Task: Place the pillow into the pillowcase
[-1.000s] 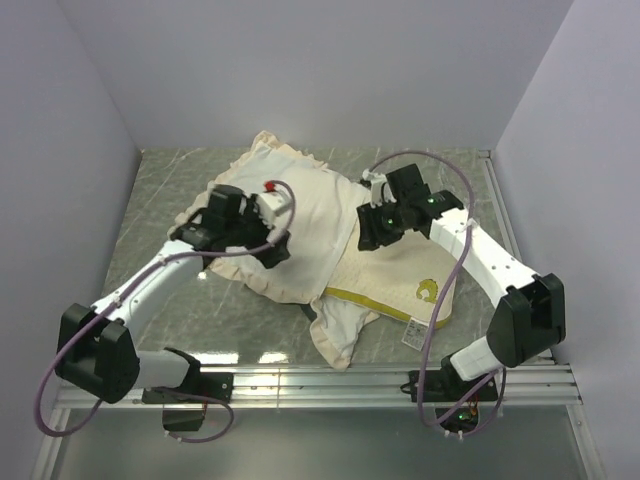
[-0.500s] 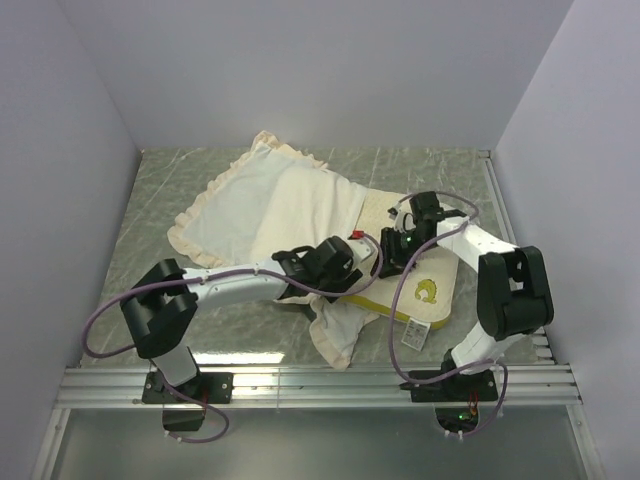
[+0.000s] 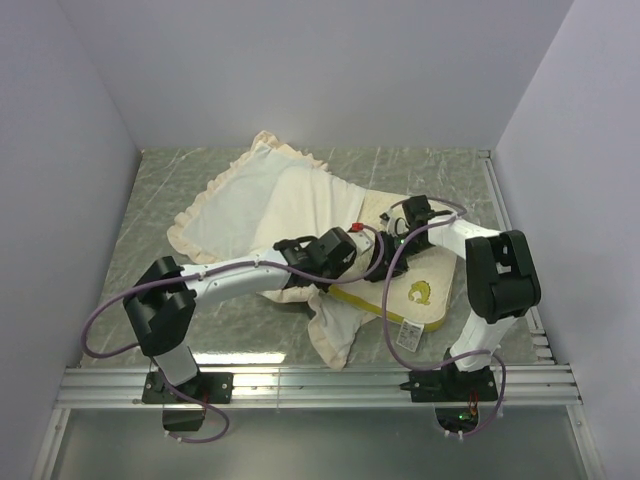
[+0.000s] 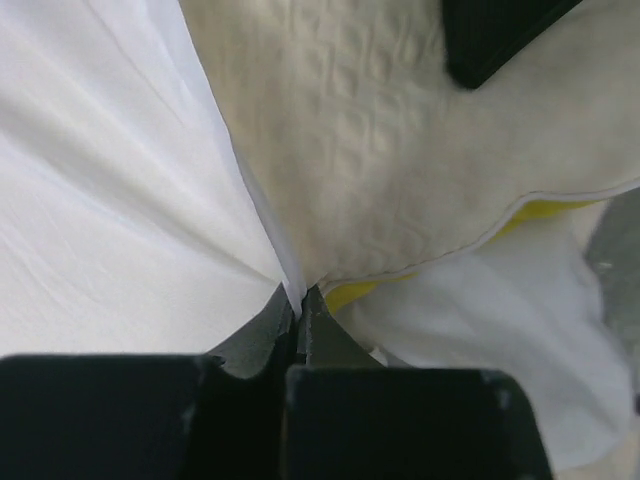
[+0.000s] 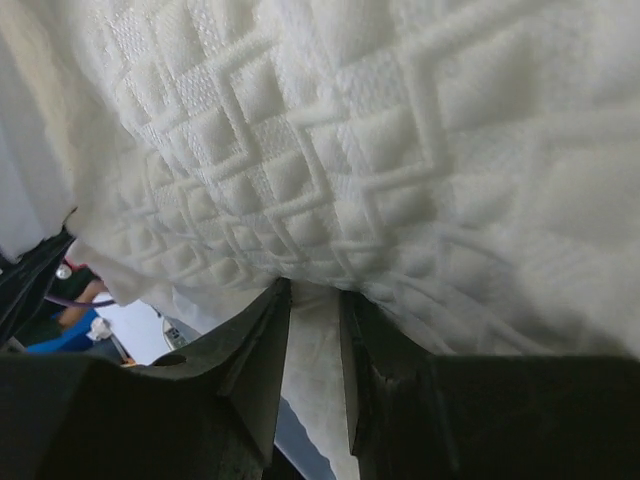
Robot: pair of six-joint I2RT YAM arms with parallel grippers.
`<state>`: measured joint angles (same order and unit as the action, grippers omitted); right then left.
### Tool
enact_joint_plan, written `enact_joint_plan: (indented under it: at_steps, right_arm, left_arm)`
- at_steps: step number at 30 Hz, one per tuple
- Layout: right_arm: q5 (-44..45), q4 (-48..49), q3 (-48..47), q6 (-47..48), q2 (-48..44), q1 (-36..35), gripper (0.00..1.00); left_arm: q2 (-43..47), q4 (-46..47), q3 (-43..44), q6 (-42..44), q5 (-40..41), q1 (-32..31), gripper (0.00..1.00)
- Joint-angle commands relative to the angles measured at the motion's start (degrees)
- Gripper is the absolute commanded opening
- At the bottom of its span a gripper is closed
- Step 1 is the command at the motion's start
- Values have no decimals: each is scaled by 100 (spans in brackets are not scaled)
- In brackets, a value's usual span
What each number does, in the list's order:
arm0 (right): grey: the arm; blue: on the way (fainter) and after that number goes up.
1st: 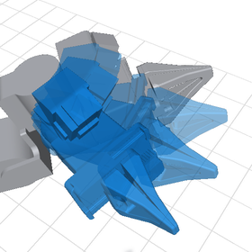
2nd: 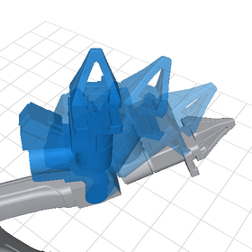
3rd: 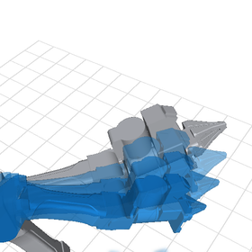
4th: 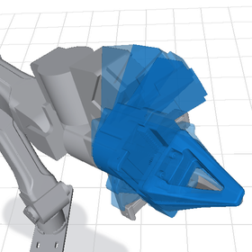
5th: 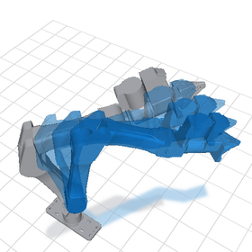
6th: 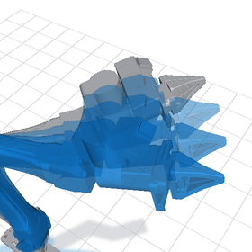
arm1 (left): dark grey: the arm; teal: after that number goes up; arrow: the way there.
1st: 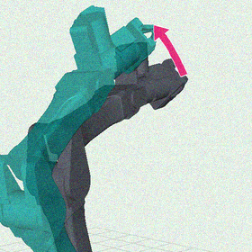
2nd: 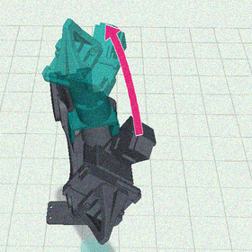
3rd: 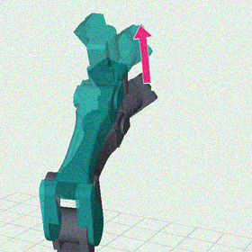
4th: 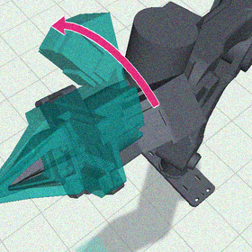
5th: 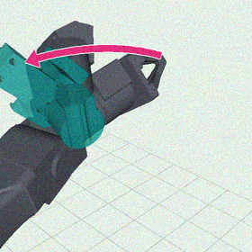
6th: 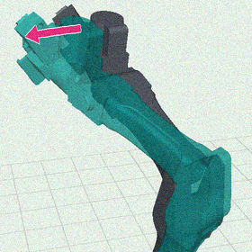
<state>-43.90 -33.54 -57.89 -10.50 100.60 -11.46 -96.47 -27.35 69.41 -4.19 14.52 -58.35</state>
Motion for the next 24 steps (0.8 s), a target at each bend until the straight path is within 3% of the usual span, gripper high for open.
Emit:
enact_joint_plan:
  at_steps: [1, 4, 7, 9, 10, 15, 16, 18, 19, 20, 21, 22, 24]
  right_arm:
    - [22, 5, -38, 31, 206, -303, 34]
    - [-127, 23, -82, -39, 241, -444, 33]
    - [-206, 14, -170, -83, 267, -532, 33]
    - [-321, -12, -223, -101, 215, -524, 33]
    - [-338, -151, -258, -58, 119, -524, 34]
    - [-453, -959, -749, 662, -444, -6, 43]
    - [-418, -1492, -976, 864, -566, 65, 46]
    - [-348, -2127, -1904, 1690, -611, 144, 49]
    - [114, -2400, -2215, 1840, -655, 205, 53]
    - [423, -2385, -2496, 1963, -681, 223, 57]
    - [887, -2246, -2891, 1929, -708, 232, 64]
    - [1605, -1818, -3034, 1912, -665, 232, 84]
    - [2286, -1447, -3395, 2008, -446, 224, 91]
  left_arm:
    - [23, 107, 731, -188, -1369, -19, 0]
    - [31, 598, 1065, -232, -1880, -19, 2]
    - [5, 1089, 988, -232, -2164, -10, 20]
    - [-135, 1153, 786, -258, -2287, 138, 11]
    - [-197, 1058, 715, -276, -2409, 252, 0]
    - [-85, 846, -224, -207, -3902, 1297, 0]
    - [13, 794, -374, -23, -4244, 1430, 2]
    - [476, 714, -682, 355, -4685, 1693, 16]
    - [645, 697, -796, 644, -4791, 1765, 31]
    - [794, 644, -797, 804, -4888, 1809, 36]
    - [996, 470, -771, 1110, -4967, 1844, 43]
    - [1068, 390, -684, 1243, -5003, 1853, 55]
    - [1173, 249, -595, 1376, -5047, 1949, 66]
